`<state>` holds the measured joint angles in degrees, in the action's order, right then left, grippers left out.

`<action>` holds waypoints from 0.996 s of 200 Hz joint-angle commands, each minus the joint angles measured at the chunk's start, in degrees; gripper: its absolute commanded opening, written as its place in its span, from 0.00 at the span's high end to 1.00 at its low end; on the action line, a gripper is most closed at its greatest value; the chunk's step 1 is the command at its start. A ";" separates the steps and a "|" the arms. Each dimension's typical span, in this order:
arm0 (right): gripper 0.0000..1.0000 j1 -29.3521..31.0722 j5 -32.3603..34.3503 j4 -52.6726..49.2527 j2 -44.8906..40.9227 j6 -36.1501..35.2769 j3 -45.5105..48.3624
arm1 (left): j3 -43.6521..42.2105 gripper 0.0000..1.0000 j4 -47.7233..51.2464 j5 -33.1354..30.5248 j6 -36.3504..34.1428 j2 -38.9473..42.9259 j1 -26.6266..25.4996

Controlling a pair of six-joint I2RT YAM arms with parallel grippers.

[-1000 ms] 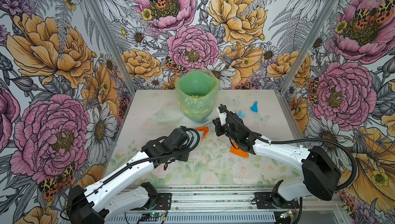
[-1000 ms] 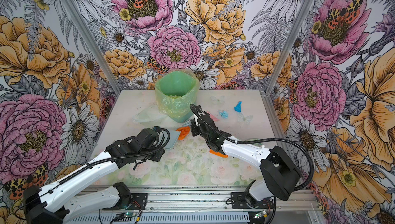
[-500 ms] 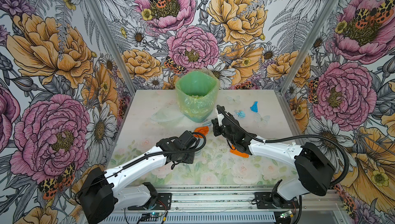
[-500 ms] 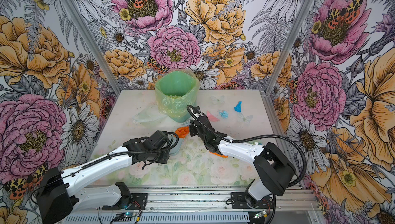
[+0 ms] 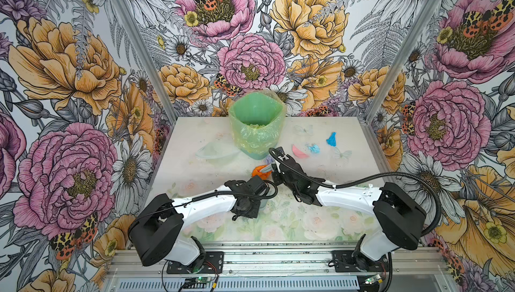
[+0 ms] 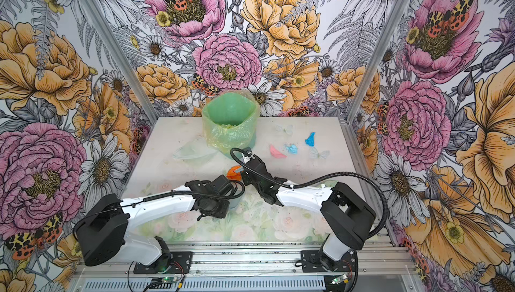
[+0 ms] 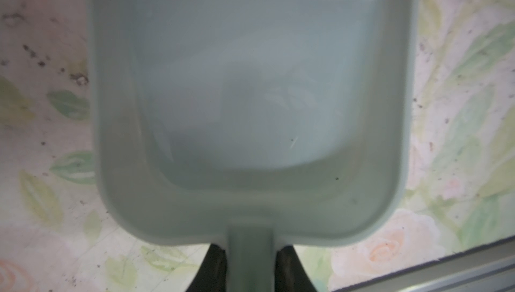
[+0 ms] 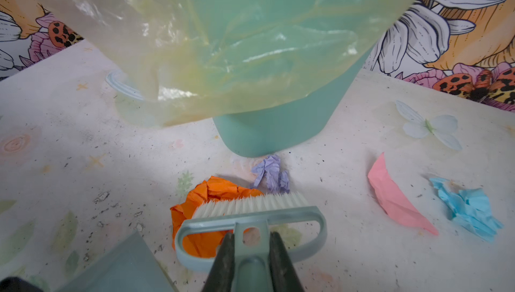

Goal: Sweep away the paper scraps from the table
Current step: 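Push the orange scrap with the brush into the dustpan while the left gripper holds it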

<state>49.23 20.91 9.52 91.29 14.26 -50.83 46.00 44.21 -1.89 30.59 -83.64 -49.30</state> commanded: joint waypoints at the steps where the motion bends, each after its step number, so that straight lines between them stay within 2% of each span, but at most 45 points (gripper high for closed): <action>1: 1.00 0.63 3.15 -1.18 1.32 -2.01 -1.72 | 0.57 0.85 -2.83 -0.74 -0.45 -1.55 -0.79; 111: 1.00 2.86 2.55 -6.70 2.52 -3.03 -1.39 | -2.48 0.85 -7.33 -2.43 0.17 0.40 0.42; 146: 1.00 4.37 -0.53 -10.40 -0.54 -2.89 -0.50 | -2.67 0.86 -7.70 -2.67 -0.53 0.10 0.94; 172: 1.00 4.91 -5.16 -11.18 -3.99 -0.73 1.51 | -2.67 0.86 -8.60 -2.27 -1.00 -0.47 1.27; 199: 1.00 4.94 -4.49 -11.23 -9.01 0.46 4.12 | -2.81 0.86 -8.61 -2.29 -0.94 -0.65 1.31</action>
<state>53.67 18.04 -1.06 87.42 12.88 -48.75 43.79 37.74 -3.40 30.11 -84.33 -48.47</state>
